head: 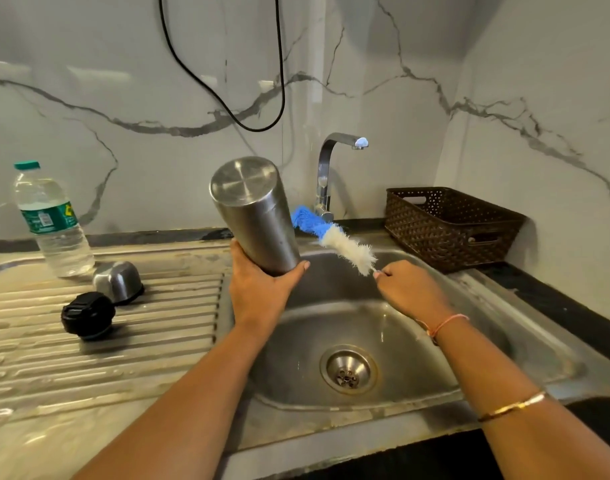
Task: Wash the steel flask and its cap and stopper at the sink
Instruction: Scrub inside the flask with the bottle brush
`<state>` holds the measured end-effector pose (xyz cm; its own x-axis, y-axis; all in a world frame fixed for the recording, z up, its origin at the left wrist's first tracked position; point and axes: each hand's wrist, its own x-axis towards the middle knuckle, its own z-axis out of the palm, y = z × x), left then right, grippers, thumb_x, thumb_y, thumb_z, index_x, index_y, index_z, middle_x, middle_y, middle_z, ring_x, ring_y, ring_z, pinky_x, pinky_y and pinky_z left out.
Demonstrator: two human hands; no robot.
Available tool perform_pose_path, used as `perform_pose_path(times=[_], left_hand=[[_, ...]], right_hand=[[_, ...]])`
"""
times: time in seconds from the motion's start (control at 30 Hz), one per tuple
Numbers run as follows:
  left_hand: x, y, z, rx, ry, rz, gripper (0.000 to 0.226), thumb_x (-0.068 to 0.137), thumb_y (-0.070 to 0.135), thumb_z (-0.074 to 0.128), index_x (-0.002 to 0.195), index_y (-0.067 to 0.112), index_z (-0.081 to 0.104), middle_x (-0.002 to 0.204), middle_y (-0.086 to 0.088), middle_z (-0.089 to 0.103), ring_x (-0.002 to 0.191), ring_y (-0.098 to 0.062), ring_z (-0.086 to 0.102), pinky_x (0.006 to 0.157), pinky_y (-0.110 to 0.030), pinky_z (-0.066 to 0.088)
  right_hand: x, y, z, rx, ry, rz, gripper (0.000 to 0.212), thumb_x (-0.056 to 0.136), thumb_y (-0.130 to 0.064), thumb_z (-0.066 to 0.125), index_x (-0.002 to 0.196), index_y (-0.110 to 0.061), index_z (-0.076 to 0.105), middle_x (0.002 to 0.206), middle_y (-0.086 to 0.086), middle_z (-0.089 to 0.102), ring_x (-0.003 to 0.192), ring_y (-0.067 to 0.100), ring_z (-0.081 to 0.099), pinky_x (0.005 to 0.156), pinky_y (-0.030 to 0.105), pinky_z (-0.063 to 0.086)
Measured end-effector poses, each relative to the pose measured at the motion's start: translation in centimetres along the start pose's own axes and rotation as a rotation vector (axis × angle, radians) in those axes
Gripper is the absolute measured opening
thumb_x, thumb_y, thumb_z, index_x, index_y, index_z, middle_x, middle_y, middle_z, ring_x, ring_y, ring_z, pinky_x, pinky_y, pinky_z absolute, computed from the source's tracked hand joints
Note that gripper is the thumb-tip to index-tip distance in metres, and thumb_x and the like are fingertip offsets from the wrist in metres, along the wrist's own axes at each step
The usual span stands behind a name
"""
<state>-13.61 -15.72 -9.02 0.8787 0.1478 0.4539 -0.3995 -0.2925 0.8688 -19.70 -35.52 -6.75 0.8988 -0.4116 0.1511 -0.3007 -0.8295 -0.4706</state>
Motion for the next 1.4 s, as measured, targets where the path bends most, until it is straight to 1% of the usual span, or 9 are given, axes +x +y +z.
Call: perform_pose_path(times=[0.1,0.2,0.43,0.53,0.6,0.7,0.93,1.17,1.4], left_hand=[[-0.1,-0.7,0.3,0.098,-0.161,-0.043,0.081,0.054,0.032,0.091,0.116,0.024,0.04,0.11,0.008,0.056,0.103,-0.014,0.057,0.094,-0.035,0.048],[-0.4,-0.9,0.4,0.108,-0.147,-0.052,0.082,0.052,0.033,0.092,0.113,0.025,0.039,0.114,0.002,0.061,0.107,-0.022,0.059,0.094,-0.044,0.05],[-0.9,0.0,-0.2,0.045,-0.077,-0.025,0.087,0.055,0.031,0.091,0.124,0.02,0.039,0.105,0.011,0.052,0.099,-0.012,0.054,0.093,-0.034,0.047],[-0.6,0.7,-0.3,0.0,-0.01,-0.03,0.094,0.056,0.033,0.091,0.13,0.018,0.035,0.111,0.007,0.054,0.101,-0.013,0.054,0.094,-0.032,0.046],[-0.4,0.4,-0.2,0.105,-0.153,-0.079,0.088,0.054,0.033,0.091,0.122,0.021,0.038,0.116,0.001,0.059,0.107,-0.02,0.058,0.095,-0.039,0.048],[-1.0,-0.1,0.1,0.303,-0.387,-0.147,0.086,0.057,0.031,0.09,0.124,0.018,0.038,0.122,-0.001,0.057,0.114,-0.023,0.056,0.094,-0.037,0.046],[-1.1,-0.1,0.1,0.266,-0.46,-0.123,0.094,0.059,0.027,0.089,0.134,0.018,0.032,0.13,-0.003,0.053,0.121,-0.023,0.051,0.1,-0.038,0.045],[0.4,1.0,-1.0,0.001,-0.342,-0.188,0.09,0.06,0.019,0.089,0.126,0.019,0.029,0.113,0.003,0.05,0.105,-0.016,0.052,0.096,-0.037,0.048],[6.0,0.8,-7.5,0.095,-0.209,-0.113,0.083,0.065,0.014,0.085,0.121,0.016,0.024,0.11,0.001,0.048,0.1,-0.016,0.052,0.092,-0.033,0.046]], right_hand=[[-0.2,0.2,0.1,-0.003,-0.024,0.02,0.034,0.094,-0.026,0.043,0.062,-0.018,0.044,0.069,0.005,0.051,0.076,0.029,0.054,0.058,0.03,0.033],[-0.4,0.3,0.3,0.002,-0.044,0.026,0.033,0.094,-0.026,0.044,0.061,-0.018,0.045,0.067,0.005,0.051,0.075,0.029,0.054,0.051,0.028,0.028],[-0.7,0.1,0.6,0.013,-0.058,0.028,0.035,0.094,-0.029,0.043,0.061,-0.02,0.043,0.067,0.004,0.049,0.074,0.027,0.053,0.051,0.027,0.028],[-0.8,-0.1,0.6,0.028,-0.024,0.004,0.035,0.096,-0.029,0.041,0.063,-0.019,0.044,0.067,0.003,0.049,0.075,0.028,0.054,0.052,0.027,0.028],[-0.9,-0.3,0.5,0.047,-0.002,0.015,0.03,0.096,-0.029,0.041,0.07,-0.018,0.049,0.073,0.005,0.054,0.08,0.03,0.056,0.056,0.028,0.032],[-1.1,-0.3,0.7,0.024,-0.006,0.029,0.023,0.096,-0.03,0.04,0.082,-0.018,0.054,0.076,0.006,0.055,0.077,0.029,0.056,0.053,0.027,0.031],[-1.0,0.1,0.6,0.035,0.01,0.039,0.023,0.097,-0.029,0.04,0.092,-0.017,0.059,0.078,0.007,0.058,0.076,0.027,0.057,0.052,0.027,0.029],[-1.2,0.6,0.8,0.073,-0.015,0.027,0.026,0.097,-0.028,0.042,0.081,-0.015,0.058,0.07,0.007,0.056,0.067,0.024,0.055,0.053,0.028,0.032],[-0.9,0.2,0.4,0.069,-0.003,-0.003,0.027,0.098,-0.031,0.04,0.083,-0.018,0.058,0.074,0.008,0.061,0.069,0.022,0.058,0.054,0.028,0.035]])
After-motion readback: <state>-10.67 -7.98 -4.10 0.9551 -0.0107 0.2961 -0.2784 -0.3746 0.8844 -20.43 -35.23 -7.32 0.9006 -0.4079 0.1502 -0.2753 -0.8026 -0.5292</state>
